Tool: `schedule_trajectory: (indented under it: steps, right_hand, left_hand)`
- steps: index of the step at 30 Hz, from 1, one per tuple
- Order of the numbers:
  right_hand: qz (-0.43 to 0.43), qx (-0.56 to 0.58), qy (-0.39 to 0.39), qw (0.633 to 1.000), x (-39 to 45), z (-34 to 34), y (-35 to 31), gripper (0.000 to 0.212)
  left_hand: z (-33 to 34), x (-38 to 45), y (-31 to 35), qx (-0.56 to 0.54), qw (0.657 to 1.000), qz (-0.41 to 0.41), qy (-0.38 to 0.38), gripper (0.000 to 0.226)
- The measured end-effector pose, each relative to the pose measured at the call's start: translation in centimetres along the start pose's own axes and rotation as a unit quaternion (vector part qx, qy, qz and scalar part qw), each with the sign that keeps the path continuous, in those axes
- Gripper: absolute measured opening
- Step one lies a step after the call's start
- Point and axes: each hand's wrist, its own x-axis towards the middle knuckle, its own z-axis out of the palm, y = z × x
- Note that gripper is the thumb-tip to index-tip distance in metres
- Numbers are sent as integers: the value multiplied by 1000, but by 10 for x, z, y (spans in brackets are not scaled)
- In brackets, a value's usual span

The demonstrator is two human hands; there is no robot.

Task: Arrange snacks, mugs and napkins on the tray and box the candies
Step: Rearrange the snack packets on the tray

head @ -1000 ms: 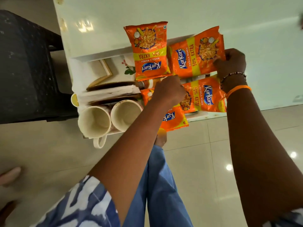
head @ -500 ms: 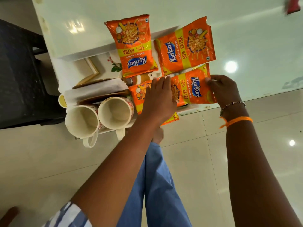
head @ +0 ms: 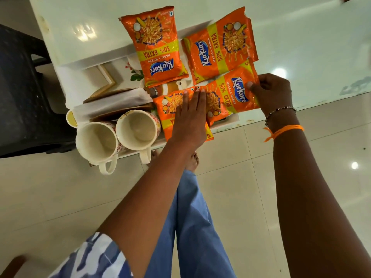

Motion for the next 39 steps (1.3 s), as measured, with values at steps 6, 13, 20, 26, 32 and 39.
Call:
schedule_trajectory:
  steps: [6, 13, 20, 26, 32, 39]
  right_hand:
    - [52, 118, 188, 974, -27, 10, 22, 22]
    - [151, 240, 152, 947, -74, 55, 47, 25]
    - [202, 380, 132, 893, -72, 83, 37, 20]
    - [217, 368, 148, 892, -57, 89, 36, 31]
    - [239, 352, 139, 894, -55, 88, 33, 36]
    - [243, 356, 142, 891, -54, 82, 30, 41]
  left_hand:
    - [-1, -30, 3, -165, 974, 51, 147, 57]
    - [32, -103, -19, -494, 856, -128, 86, 20]
    - [52, -141, -110, -778, 475, -370, 180, 21]
    - [32, -134, -178, -762, 494, -316, 273, 29]
    - [20, -130, -191, -618, 650, -330, 295, 21]
    - [15, -128, -188, -599, 658, -334, 311, 20]
